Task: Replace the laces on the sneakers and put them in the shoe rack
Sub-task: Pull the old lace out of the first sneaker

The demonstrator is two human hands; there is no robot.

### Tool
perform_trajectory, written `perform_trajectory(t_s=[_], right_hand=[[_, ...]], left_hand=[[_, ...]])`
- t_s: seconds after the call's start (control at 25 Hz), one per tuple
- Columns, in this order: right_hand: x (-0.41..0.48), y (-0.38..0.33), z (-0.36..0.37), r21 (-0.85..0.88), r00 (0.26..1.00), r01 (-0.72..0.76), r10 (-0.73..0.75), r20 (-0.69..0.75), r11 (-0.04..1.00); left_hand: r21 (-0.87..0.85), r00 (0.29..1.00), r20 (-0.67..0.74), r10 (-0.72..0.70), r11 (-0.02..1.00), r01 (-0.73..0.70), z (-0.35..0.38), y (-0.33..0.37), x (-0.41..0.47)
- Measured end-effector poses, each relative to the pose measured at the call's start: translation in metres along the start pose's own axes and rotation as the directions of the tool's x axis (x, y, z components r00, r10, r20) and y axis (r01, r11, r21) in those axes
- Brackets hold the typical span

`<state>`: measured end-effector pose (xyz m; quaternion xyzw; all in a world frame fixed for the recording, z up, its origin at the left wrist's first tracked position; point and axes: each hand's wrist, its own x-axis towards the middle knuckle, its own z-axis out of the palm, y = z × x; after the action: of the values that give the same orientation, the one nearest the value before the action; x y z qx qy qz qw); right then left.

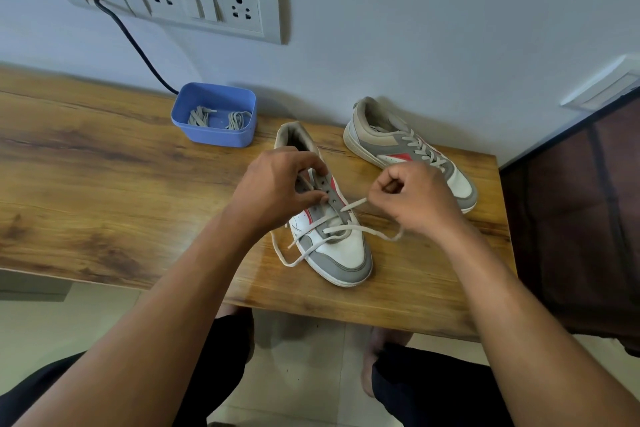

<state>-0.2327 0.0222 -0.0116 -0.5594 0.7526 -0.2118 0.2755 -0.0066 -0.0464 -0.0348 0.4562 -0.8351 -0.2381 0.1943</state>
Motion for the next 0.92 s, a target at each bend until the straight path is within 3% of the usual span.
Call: perform_trajectory(t_s=[0.12, 0.28, 0.44, 0.6, 0.76, 0.92], right_hand=[[-0.009, -0.008, 0.013, 0.010, 0.990, 0.066, -0.067, 0.123, 0.998], [0.000, -0.002, 0.003, 0.006, 0.998, 0.039, -0.039, -0.039, 0.999], [-0.008, -0.008, 0.010, 0.048, 0.991, 0.072, -0.077, 0.112, 0.996], [0.000, 0.001, 0.000, 0.026, 0.998, 0.057, -0.057, -0.016, 0.998], [-0.008, -0.004, 0.008, 0.057, 0.984, 0.113, -0.119, 0.132, 0.992], [-0.001, 0.000, 0.000, 0.031, 0.993, 0.106, -0.107, 0.043, 0.994]], left_hand=[[0.003, 1.000, -0.007, 0.006, 1.000, -0.006, 0.000, 0.001, 0.000], [0.005, 1.000, 0.000, 0.000, 1.000, 0.000, 0.000, 0.001, 0.000], [0.000, 1.000, 0.008, -0.008, 1.000, 0.008, 0.000, 0.002, 0.001], [-0.004, 1.000, 0.008, -0.011, 1.000, 0.011, -0.001, 0.002, 0.000], [-0.007, 1.000, 0.016, -0.013, 1.000, 0.013, -0.001, 0.003, 0.000], [0.005, 1.000, 0.000, -0.010, 1.000, 0.010, -0.001, 0.002, 0.000]])
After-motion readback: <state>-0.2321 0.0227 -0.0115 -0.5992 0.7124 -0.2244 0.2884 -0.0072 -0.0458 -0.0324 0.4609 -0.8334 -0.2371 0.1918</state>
